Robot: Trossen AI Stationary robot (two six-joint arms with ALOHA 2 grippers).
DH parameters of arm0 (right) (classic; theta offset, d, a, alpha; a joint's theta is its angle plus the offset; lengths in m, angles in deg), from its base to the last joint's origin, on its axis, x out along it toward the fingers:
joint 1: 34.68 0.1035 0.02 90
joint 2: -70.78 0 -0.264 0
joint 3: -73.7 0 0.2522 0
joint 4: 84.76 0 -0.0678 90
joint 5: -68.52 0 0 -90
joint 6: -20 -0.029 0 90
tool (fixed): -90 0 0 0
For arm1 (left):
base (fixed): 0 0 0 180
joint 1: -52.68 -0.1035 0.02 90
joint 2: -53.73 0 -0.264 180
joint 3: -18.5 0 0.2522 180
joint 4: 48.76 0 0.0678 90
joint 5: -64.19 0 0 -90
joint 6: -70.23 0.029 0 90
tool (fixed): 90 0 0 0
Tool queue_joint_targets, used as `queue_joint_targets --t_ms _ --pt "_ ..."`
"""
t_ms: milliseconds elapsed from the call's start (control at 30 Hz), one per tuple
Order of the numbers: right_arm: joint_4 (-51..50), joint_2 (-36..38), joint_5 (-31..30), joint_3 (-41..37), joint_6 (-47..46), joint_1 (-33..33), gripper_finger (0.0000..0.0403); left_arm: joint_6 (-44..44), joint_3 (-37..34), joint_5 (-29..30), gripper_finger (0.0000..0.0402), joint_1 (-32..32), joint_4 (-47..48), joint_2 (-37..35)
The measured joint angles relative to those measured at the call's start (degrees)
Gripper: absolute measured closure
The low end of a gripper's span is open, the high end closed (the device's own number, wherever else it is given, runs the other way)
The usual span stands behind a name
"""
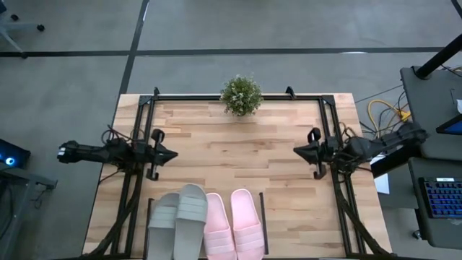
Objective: Pick and place slides into the shelf
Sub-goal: Return to Home Position
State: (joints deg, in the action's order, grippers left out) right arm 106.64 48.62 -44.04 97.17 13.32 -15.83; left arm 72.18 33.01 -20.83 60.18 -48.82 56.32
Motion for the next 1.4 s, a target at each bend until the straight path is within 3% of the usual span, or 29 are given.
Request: queue_joint_targets --t_ms 233,400,633,900,1400 --pt "-5.4 7.9 -4.2 -7.8 2.4 -0.2 0.0394 0.2 0.0 0.3 0.0401 0.0 1.8 0.3" --pt "-11.1 10.4 -1.3 -9.2 -1.5 -1.4 0.0395 0.1 -0.1 0.9 0.0401 0.0 5.0 0.3" --pt "-11.7 10.4 1.9 -9.2 2.5 -8.8 0.0395 0.0 -0.1 2.7 0.0401 0.0 5.4 -0.3" --pt "-14.3 10.4 18.9 -9.2 0.8 -23.2 0.0395 -0.1 -0.1 2.6 0.0402 0.0 6.0 -0.6" --pt "-17.3 10.7 17.3 -9.2 -0.6 -23.3 0.0395 -2.7 -0.3 3.4 0.0402 0.0 10.2 -0.9"
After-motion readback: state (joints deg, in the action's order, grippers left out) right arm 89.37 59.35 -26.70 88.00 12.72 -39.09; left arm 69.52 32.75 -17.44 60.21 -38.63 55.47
